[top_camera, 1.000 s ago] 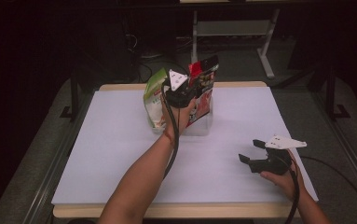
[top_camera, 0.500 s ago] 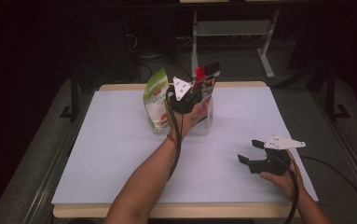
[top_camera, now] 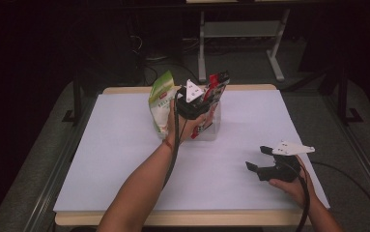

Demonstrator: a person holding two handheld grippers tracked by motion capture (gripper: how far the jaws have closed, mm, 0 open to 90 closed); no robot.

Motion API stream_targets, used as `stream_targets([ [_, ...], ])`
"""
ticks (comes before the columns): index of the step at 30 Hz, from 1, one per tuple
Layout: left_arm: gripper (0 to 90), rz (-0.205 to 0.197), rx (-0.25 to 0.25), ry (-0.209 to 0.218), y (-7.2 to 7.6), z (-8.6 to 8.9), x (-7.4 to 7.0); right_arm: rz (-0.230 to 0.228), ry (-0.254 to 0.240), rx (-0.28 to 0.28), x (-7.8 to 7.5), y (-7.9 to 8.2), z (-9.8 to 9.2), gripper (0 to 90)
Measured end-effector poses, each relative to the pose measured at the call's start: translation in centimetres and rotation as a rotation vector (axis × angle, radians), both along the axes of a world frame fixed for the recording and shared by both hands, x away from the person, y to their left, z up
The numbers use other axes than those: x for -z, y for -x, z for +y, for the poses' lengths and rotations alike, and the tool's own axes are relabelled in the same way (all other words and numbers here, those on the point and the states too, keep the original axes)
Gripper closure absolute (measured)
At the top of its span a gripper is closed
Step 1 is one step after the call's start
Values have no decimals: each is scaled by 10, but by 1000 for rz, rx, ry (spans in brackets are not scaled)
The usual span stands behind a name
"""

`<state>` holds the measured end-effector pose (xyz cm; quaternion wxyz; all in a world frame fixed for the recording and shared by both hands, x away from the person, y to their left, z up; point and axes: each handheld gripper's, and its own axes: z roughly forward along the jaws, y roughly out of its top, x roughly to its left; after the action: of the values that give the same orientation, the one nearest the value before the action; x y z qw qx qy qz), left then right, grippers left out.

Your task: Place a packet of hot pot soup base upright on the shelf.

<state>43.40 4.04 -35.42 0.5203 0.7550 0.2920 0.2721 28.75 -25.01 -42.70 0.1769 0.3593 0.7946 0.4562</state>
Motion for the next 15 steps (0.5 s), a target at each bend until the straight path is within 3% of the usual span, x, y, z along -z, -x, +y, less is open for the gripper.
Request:
stream_targets([
  [2, 602, 10, 6, -8, -2, -1, 0, 5, 1, -8, 0, 0, 1, 174],
  [4, 562, 49, 45, -32, -6, -4, -1, 11, 4, -14, 1, 0, 2, 174],
  [6, 544, 55, 33, -79, -8, -9, -3, 16, 6, -20, 1, -1, 3, 174],
  [7, 529, 78, 39, -100, -10, -11, -3, 21, 8, -22, 2, -1, 3, 174],
  [8, 509, 76, 16, -119, -10, -14, -4, 24, 8, -24, 2, -1, 3, 174],
  [9, 521, 63, -3, -137, -11, -16, -3, 26, 7, -27, 2, -1, 3, 174],
  [12, 562, 90, -19, -167, -14, -19, -3, 40, 14, -31, 3, -1, 3, 174],
  [15, 680, 92, -47, -163, -16, -18, -4, 54, 4, -36, 4, -2, 3, 174],
])
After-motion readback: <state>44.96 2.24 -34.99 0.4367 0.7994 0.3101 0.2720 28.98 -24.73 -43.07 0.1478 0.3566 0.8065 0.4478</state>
